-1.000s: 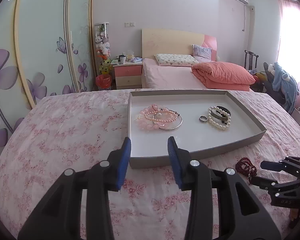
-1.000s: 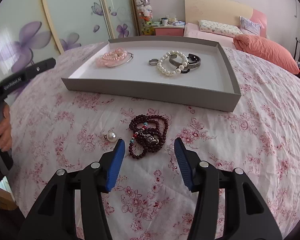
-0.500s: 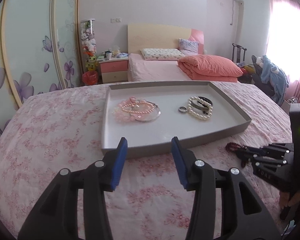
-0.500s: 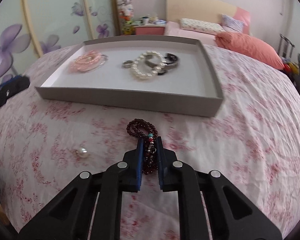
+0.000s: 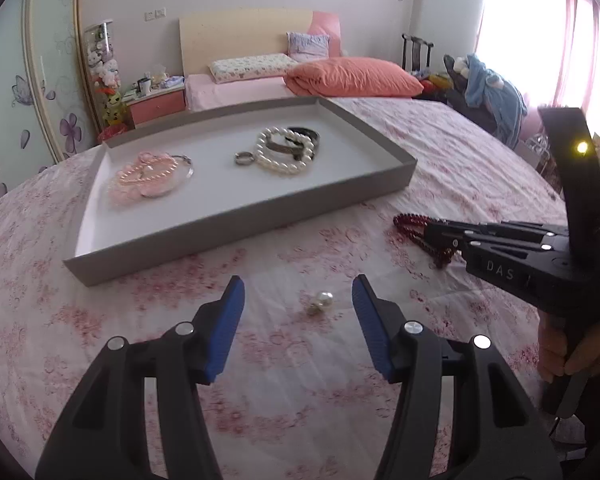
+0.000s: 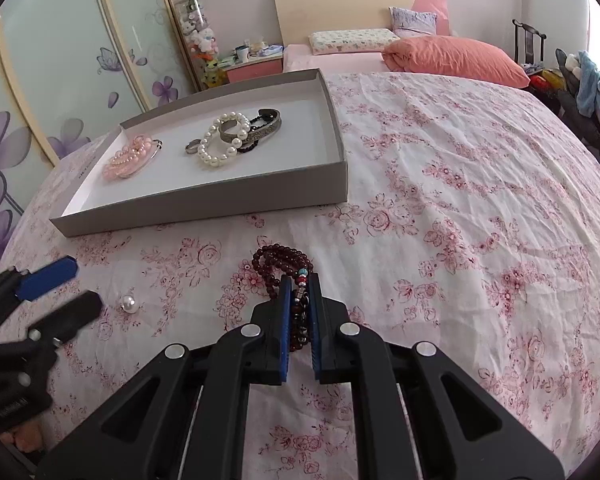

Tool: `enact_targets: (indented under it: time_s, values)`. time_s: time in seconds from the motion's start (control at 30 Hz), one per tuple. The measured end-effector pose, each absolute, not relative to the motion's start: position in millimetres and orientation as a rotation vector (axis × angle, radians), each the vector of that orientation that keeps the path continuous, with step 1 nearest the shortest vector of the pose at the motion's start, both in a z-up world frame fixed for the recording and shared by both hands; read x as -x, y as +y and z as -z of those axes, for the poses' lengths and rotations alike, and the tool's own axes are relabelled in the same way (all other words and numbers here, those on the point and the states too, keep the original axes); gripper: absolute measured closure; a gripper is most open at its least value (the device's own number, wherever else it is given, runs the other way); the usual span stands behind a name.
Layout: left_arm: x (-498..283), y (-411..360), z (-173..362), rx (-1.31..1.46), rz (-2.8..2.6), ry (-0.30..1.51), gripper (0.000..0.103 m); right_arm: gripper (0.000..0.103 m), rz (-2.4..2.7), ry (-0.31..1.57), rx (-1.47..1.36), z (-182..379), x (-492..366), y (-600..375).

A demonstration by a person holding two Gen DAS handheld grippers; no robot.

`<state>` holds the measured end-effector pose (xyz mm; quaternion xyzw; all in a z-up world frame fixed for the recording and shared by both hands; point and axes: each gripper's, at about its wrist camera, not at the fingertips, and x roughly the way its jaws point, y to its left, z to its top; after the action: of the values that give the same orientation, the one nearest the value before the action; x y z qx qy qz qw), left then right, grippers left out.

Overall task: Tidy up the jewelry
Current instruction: 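Close the left tool on the second pearl stud earring while the right holds the red bracelet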

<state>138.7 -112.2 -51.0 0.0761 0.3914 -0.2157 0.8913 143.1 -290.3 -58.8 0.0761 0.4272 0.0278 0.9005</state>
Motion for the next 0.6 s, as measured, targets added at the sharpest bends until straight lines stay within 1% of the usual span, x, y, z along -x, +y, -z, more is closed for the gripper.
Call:
enact_targets:
  time_s: [0.1, 0.17, 0.2, 0.23, 0.3, 0.33, 0.37, 0.4, 0.6]
  values:
    - [-141, -126, 60, -0.186, 0.443, 0.844, 0.049, 0.094, -0.060, 0.883, -0.167, 59, -141, -292]
    - [-144, -131, 64, -0.202, 0.441, 0.855, 0.052, 0.094, -0.063, 0.883, -0.170, 60, -141, -293]
    - [-145, -134, 67, -0.212, 0.435, 0.864, 0.057, 0.094, -0.065, 0.883, -0.174, 60, -141, -293]
    - [-147, -135, 70, -0.217, 0.425, 0.872, 0.064, 0.094, -0.066, 0.884, -0.177, 60, -141, -294]
    - [-149, -137, 75, -0.220, 0.406, 0.889, 0.073, 0.094, -0.068, 0.884, -0.179, 60, -141, -294]
    - [-149, -137, 75, -0.219, 0.395, 0.879, 0.080, 0.094, -0.070, 0.884, -0.180, 60, -141, -294]
    - [-150, -136, 75, -0.217, 0.392, 0.879, 0.083, 0.094, -0.072, 0.885, -0.181, 60, -141, -294]
    - [-150, -135, 75, -0.214, 0.388, 0.879, 0.089, 0.094, -0.072, 0.885, -0.181, 60, -140, -294]
    - [-155, -113, 74, -0.187, 0.304, 0.885, 0.089, 0.094, -0.089, 0.888, -0.175, 60, -140, -289]
